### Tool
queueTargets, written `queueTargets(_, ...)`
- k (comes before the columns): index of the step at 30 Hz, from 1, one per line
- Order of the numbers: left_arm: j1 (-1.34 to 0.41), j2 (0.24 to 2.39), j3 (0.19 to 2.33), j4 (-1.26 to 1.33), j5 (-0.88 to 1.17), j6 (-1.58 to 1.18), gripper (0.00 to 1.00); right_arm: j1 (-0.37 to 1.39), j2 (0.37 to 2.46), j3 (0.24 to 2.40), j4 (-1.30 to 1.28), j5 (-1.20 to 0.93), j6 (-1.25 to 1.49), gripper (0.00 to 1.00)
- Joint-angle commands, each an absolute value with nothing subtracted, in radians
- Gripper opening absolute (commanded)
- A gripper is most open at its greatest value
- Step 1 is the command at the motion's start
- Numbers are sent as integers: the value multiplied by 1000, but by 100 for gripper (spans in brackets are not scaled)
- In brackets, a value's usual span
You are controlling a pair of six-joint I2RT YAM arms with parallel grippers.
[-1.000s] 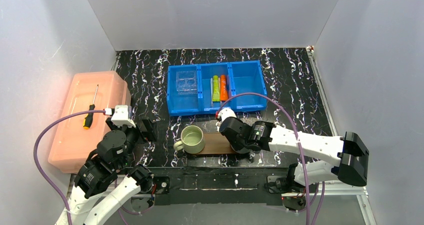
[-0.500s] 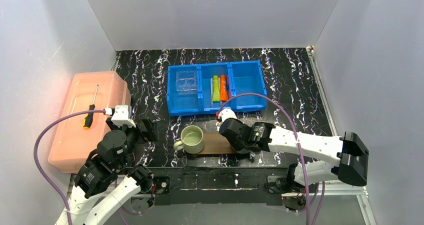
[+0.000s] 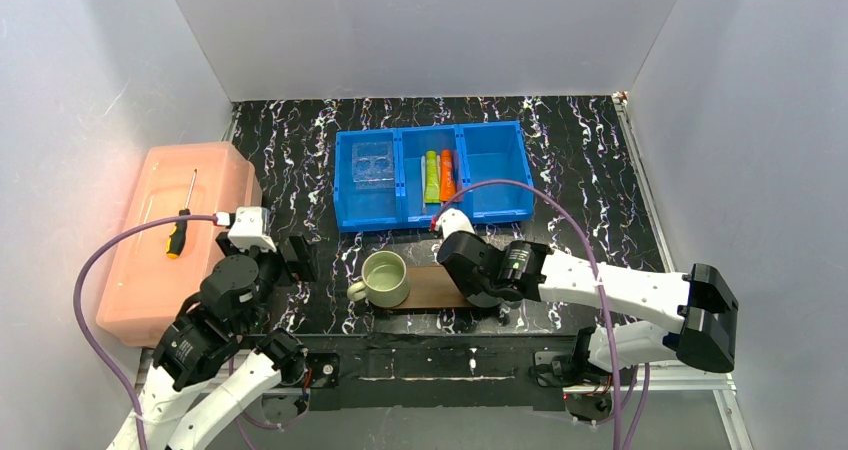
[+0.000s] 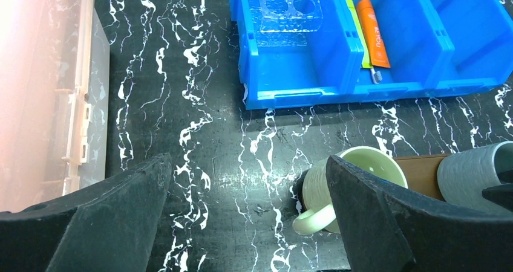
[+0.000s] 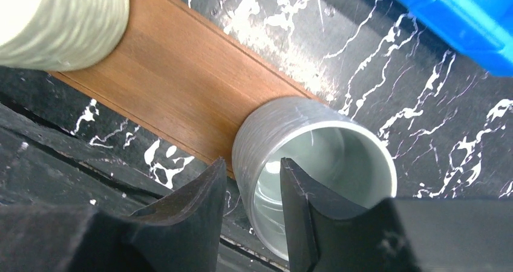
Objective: Prepare toiletry sets of a toothbrush and toothpaste on the tray
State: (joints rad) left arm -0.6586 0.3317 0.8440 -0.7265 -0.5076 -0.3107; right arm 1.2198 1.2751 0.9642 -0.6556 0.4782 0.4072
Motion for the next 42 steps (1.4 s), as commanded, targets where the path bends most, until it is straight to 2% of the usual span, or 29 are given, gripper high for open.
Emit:
queueTargets(1,-663,373,842,-725,-509,-311,99,1226,1242,1047,-648,532,384,47)
queueTargets(12,-663,561,915,-686,-411,-293,99,1226,1229,1184,-660,630,299,61)
queueTargets(25,-662,1001,1185,-648,-361,-299,99,1225,1158,1111,-551,651,316,76)
queueTargets(33,-641,1290,1373,-658,-331,-282,99,1224,1130,1098,-561,593,329,78)
queueTargets(42,-490,1517,1510,-676,-171,-354,99,1225,1037,1041,-564,569,335,78)
